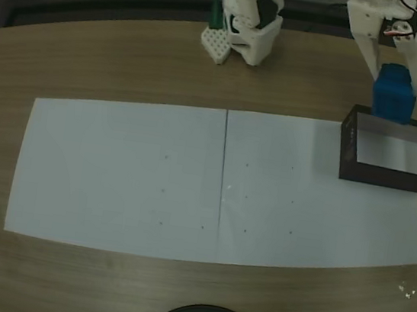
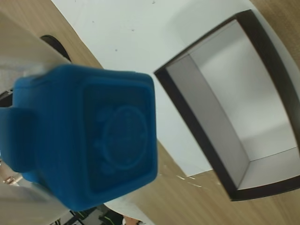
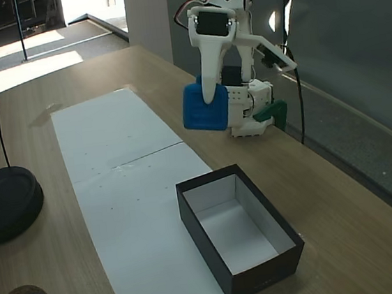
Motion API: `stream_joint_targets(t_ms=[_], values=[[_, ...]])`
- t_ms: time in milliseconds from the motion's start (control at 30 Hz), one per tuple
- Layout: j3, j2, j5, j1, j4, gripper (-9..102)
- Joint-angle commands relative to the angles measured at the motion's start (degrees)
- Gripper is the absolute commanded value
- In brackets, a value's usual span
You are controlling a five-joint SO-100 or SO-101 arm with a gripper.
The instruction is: Grab a blue square and put it in the box.
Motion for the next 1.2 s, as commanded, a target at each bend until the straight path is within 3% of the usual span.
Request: stream_joint_targets(t_ms=[0,367,667,900,1033,1167], values=[[-2.6,-3.1,0.2,-2.3,-4.1,14],[-2.4,-19.2,1.1,-5.5,-15.1,14],[-2.5,-22.1,1.8,-7.6,-15.6,14],[-3.2,-21.2,1.8,-7.7,-12.5,33],[-3.0,-16.5,2.1,-6.2,-12.1,25],[-2.9,-7.4,2.8,-0.8,-10.2,4]])
